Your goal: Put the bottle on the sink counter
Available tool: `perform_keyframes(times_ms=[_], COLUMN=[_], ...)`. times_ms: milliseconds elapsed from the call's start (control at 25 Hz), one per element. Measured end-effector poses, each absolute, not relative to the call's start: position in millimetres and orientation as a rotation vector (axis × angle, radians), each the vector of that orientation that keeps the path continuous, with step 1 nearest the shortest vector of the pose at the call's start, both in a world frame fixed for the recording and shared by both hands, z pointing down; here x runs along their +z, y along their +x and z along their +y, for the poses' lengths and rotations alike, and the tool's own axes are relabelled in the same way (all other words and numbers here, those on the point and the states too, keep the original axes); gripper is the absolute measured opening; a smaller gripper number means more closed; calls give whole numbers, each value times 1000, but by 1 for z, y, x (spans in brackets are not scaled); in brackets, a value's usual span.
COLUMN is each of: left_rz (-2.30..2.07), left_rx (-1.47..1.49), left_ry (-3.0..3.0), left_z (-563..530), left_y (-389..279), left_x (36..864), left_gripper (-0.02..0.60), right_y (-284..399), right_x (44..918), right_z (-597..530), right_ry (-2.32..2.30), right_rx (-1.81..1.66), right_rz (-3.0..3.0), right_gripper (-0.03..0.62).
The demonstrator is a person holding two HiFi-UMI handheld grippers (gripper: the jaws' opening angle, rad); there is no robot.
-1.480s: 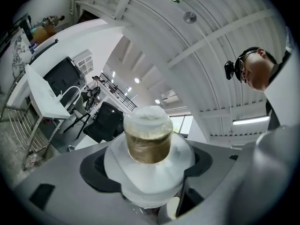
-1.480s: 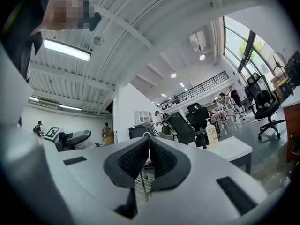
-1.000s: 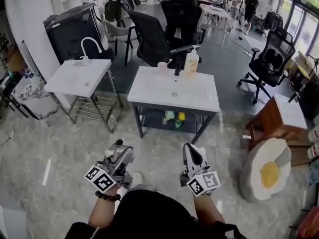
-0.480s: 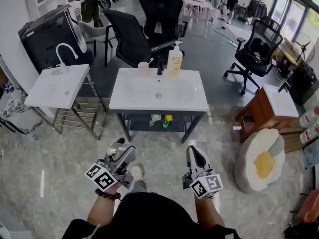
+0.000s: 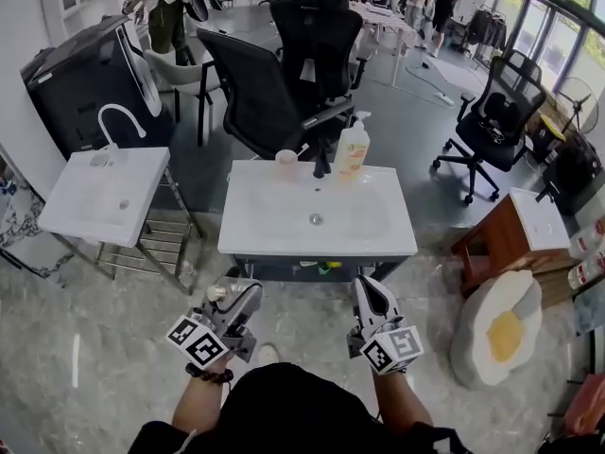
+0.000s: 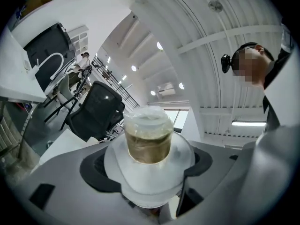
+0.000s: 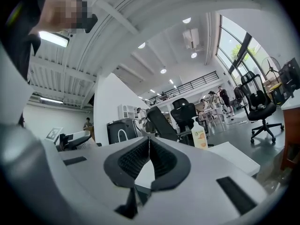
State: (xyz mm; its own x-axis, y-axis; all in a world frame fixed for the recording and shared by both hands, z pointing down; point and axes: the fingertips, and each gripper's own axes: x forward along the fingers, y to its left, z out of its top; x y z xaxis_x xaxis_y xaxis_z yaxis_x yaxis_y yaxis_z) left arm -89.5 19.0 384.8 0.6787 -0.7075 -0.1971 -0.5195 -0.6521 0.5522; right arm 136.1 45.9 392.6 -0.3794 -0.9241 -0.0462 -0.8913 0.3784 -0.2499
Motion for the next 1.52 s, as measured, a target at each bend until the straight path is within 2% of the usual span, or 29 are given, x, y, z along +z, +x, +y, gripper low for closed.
perform_keyframes(times_ms=[520, 1240, 1520], left_rz=[-988, -1118, -1199], left_rx=[-521, -393, -291], left_ry=[2430, 2430, 2379], left_z=[-91, -239, -303], left_y=[-146, -121, -106], left_x=[397, 429, 465], left_gripper=[354, 354, 354], right_y=[88, 99, 109], right_x=[408, 422, 448], right_z=[-68, -227, -270], right_ry=[-1657, -1564, -1521], right_rx=[-303, -323, -367], right_rz=[2482, 2595, 2688], right_gripper=[31, 32, 31])
